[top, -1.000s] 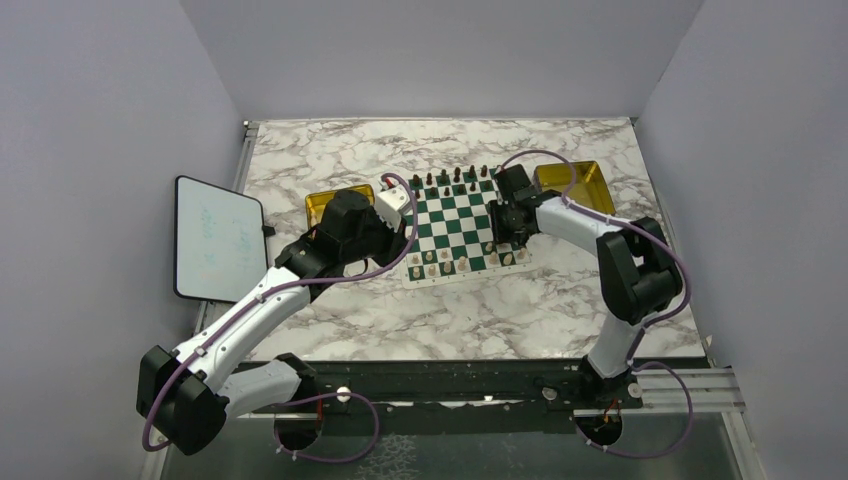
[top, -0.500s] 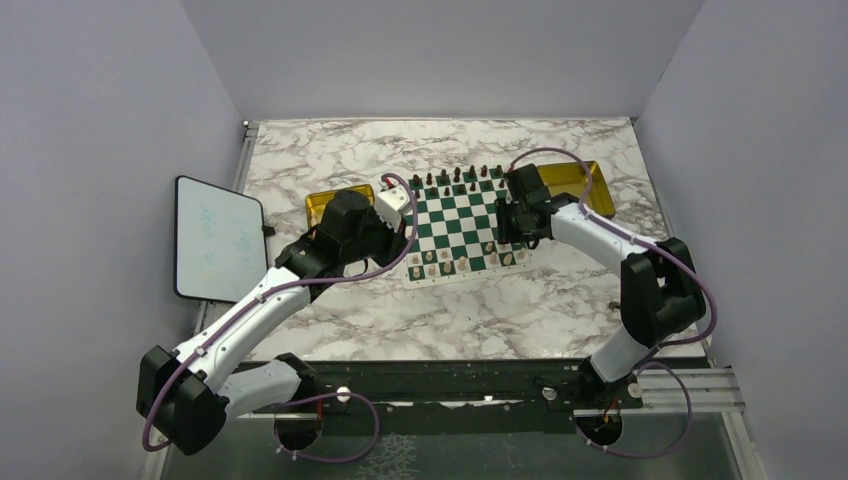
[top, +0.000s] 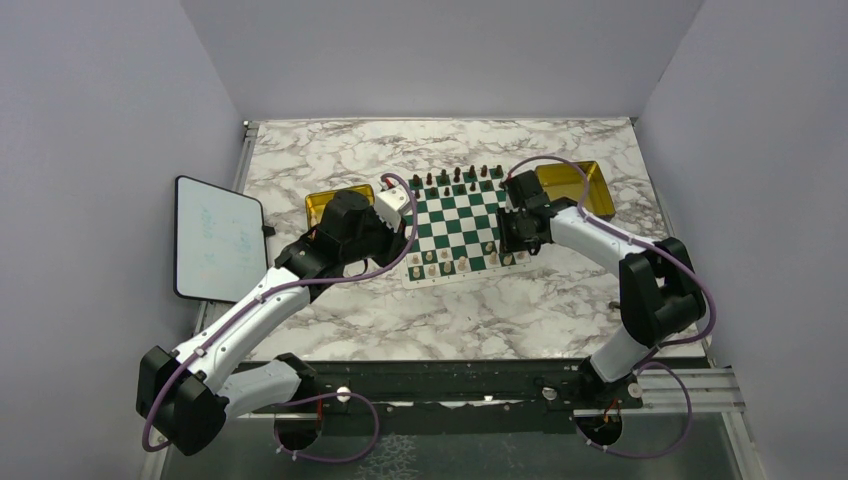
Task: Set up the chess pieces on the board
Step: Adjust the chess piece on the chessboard.
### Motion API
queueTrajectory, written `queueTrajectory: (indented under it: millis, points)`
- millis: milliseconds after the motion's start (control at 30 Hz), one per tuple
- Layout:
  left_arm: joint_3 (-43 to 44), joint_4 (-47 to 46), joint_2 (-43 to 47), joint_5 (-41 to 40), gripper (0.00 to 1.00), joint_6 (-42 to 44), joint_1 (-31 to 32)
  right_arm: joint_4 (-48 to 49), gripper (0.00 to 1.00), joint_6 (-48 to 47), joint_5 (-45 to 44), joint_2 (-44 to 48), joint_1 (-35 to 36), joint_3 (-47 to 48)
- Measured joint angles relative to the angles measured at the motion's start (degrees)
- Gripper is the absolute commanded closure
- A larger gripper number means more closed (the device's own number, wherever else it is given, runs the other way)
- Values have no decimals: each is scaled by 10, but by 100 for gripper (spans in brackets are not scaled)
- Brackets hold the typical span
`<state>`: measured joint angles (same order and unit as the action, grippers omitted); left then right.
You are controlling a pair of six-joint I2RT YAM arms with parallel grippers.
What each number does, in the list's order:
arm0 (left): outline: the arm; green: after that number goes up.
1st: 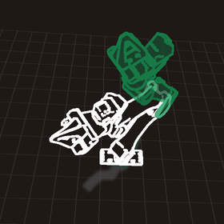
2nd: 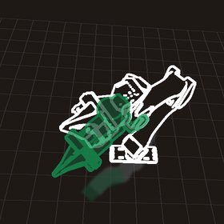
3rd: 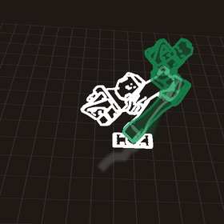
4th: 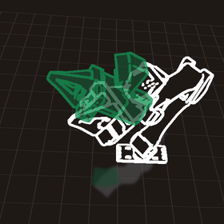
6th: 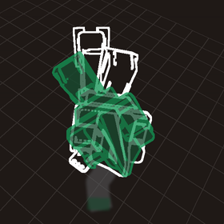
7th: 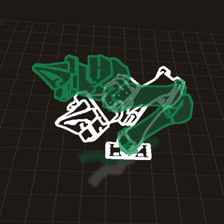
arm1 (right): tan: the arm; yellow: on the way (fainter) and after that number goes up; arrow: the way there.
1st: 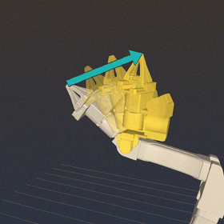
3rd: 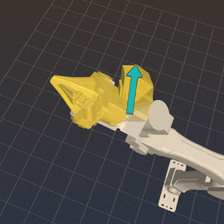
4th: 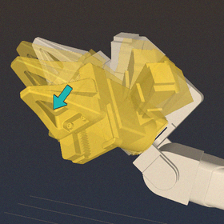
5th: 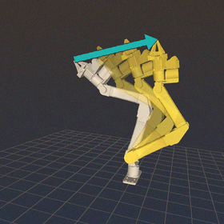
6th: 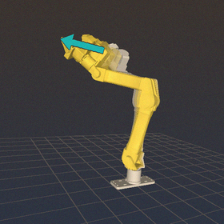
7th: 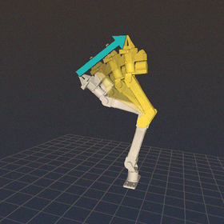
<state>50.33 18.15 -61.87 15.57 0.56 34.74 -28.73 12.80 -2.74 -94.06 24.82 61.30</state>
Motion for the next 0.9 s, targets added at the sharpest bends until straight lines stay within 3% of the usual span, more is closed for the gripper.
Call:
queueTrajectory:
  millis: [567,900]
  points:
    - [0,0,0,0,90,2,0,0,76,-4,3,-9,0,-13]
    - [0,0,0,0,90,2,0,0,79,-5,2,-9,0,-12]
